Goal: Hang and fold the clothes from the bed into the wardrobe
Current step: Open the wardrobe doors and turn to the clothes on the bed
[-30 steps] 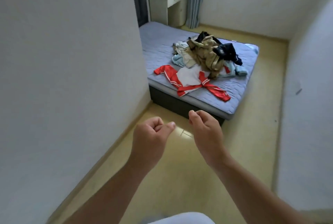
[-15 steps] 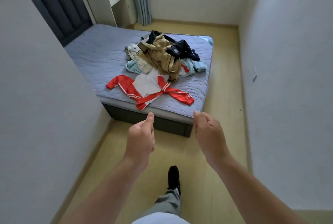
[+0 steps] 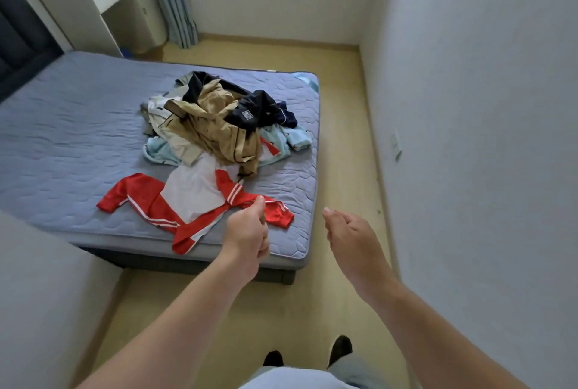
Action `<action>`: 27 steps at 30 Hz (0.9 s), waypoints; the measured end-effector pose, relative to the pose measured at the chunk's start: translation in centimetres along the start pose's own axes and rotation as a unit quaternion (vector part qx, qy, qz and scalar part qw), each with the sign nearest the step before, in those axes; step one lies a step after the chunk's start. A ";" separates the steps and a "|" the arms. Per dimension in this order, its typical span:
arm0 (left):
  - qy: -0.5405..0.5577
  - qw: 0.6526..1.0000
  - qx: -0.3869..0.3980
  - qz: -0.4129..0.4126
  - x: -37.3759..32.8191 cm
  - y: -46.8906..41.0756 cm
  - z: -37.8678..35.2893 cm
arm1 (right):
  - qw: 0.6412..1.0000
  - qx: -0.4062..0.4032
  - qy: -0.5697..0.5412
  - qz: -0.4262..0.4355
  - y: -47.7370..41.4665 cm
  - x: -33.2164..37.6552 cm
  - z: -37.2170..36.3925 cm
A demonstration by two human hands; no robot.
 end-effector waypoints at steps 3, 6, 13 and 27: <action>-0.011 1.000 0.000 0.008 -1.6 -4.1 -3.7 | 1.000 0.017 0.004 -0.008 -5.8 0.3 1.0; -0.001 1.000 -0.010 0.011 -2.6 -7.1 -6.7 | 0.998 0.058 0.009 0.006 -11.1 0.9 1.4; 0.059 0.992 -0.107 -0.035 -7.0 -9.0 -6.8 | 0.971 0.220 0.044 0.080 -18.8 6.9 -3.0; 0.214 0.681 -0.677 -0.179 5.6 32.2 14.6 | 0.574 0.730 0.059 0.365 22.2 15.3 -22.1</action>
Point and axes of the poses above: each hand's wrist, its own y-axis away from the middle knuckle, its own z-axis out of the back of the hand, x = y × z, the point moved 8 cm from there along -y, towards the middle knuckle, and after that the axes turned 1 degree about -z, right-handed, at the moved point
